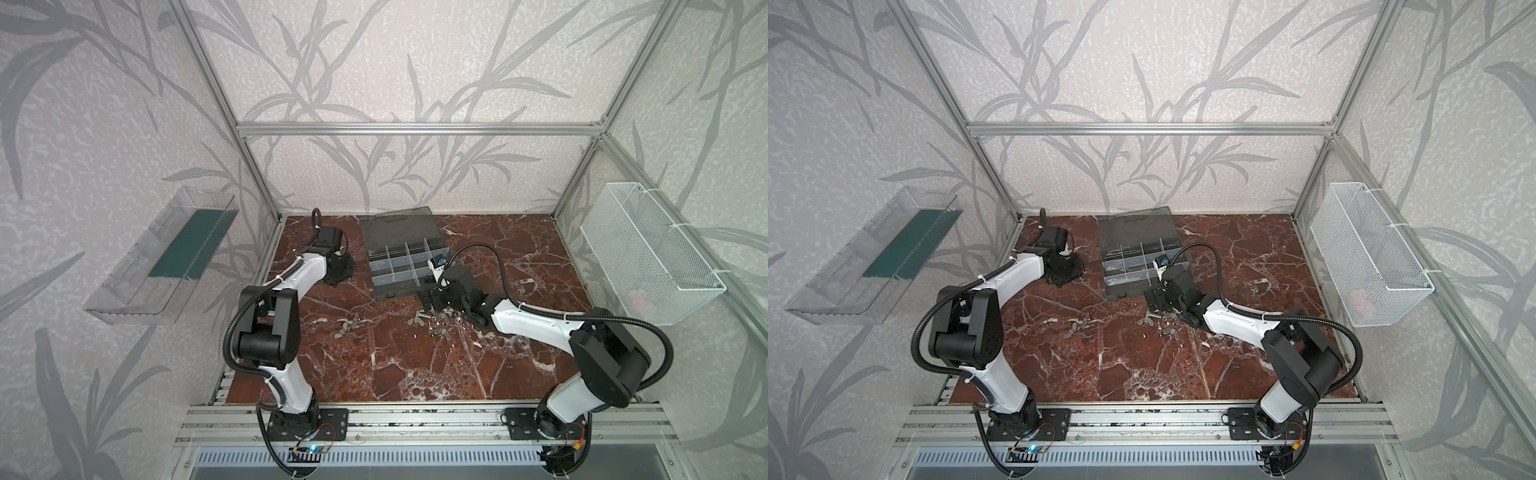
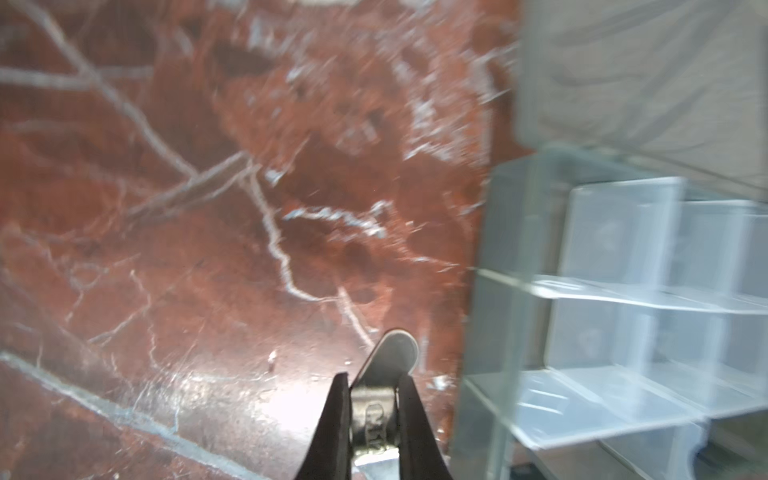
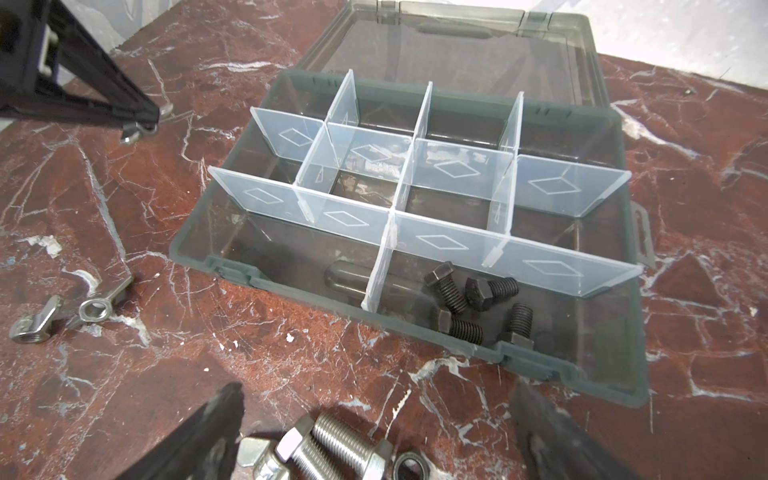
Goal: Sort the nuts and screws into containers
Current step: 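Lift the wing nut and carry it over a box compartment with the left gripper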
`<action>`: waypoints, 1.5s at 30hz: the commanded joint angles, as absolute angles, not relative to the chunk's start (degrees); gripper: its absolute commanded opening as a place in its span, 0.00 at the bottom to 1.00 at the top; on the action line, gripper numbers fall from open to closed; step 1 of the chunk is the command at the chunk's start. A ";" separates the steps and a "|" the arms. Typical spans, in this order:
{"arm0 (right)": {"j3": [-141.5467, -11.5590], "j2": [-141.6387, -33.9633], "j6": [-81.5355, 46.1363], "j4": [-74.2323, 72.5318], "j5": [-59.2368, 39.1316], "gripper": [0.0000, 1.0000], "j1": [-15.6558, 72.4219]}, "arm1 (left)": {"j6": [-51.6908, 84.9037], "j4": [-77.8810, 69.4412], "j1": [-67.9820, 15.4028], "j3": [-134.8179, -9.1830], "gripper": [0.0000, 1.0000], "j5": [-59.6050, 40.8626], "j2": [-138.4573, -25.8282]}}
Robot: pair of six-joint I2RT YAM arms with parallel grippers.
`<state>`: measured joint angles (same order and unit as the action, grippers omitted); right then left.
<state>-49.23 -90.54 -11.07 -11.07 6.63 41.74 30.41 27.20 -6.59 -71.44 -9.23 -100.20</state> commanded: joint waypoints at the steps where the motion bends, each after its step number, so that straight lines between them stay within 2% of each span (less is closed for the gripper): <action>1: -47.19 -87.86 -10.83 -16.17 7.16 0.99 42.15 | 26.63 26.44 -9.93 -75.65 0.10 -8.90 -98.27; 8: -44.31 -86.36 -10.46 -21.25 5.93 0.99 42.12 | 20.16 28.39 -17.31 -84.52 0.11 -4.61 -103.74; 14: -44.21 -86.47 -10.31 -21.08 6.75 0.99 42.14 | 18.66 26.93 -20.12 -85.72 0.11 -3.88 -106.13; 45: -44.85 -87.19 -11.08 -19.64 8.22 0.99 42.11 | 19.77 32.45 -22.06 -88.48 0.15 -1.45 -118.25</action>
<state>-44.82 -88.05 -10.90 -19.42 7.51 41.74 20.47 29.80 -21.43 -86.63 -2.35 -117.21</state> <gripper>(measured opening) 0.991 0.152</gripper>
